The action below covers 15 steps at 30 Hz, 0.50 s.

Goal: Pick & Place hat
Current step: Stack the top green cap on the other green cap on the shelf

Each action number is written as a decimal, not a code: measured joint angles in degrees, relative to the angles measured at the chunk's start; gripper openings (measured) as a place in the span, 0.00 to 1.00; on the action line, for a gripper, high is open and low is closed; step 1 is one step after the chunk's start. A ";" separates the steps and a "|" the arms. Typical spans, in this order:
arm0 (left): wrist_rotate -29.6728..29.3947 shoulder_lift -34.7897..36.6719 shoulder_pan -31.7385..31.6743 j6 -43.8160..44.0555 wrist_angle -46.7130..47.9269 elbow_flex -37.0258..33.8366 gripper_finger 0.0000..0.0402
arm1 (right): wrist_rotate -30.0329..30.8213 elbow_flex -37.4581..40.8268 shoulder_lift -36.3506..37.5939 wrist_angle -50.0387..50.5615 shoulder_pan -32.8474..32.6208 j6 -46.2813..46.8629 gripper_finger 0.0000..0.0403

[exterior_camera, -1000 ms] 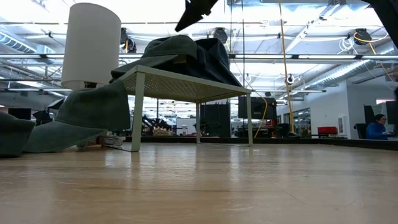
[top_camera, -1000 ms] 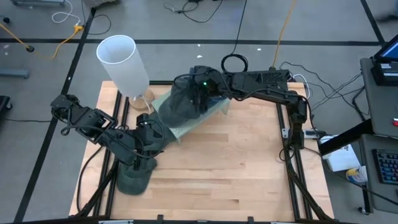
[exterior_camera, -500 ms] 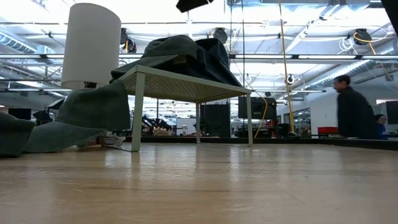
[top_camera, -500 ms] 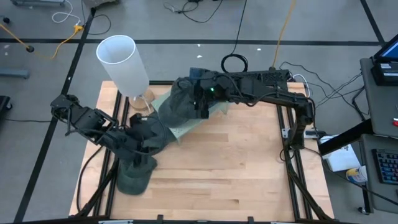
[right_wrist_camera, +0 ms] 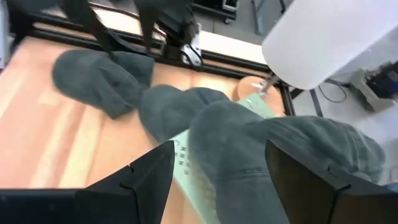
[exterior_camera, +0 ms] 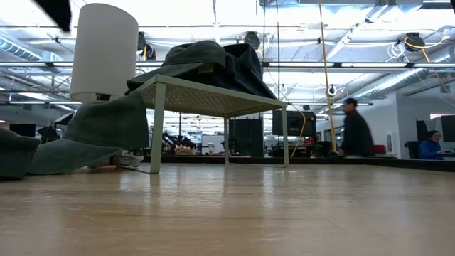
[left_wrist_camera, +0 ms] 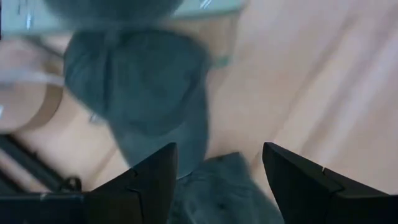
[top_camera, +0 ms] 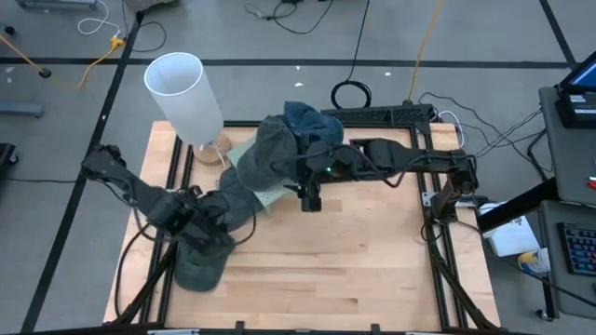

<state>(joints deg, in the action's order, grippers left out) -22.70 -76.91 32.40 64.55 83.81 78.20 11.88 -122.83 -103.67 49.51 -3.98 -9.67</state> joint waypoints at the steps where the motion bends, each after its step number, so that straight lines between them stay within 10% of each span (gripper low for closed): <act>1: -0.15 -0.02 0.00 2.27 -0.01 -2.30 0.60 | 0.00 0.00 0.13 0.05 -0.45 0.02 0.61; 15: -2.52 -0.04 0.71 16.93 -11.02 -27.46 0.60 | 0.01 -0.07 2.02 0.87 -3.71 0.82 0.61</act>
<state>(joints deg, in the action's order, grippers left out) -25.22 -76.95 33.11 81.49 72.78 50.75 11.89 -122.89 -101.65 50.38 -7.68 -8.85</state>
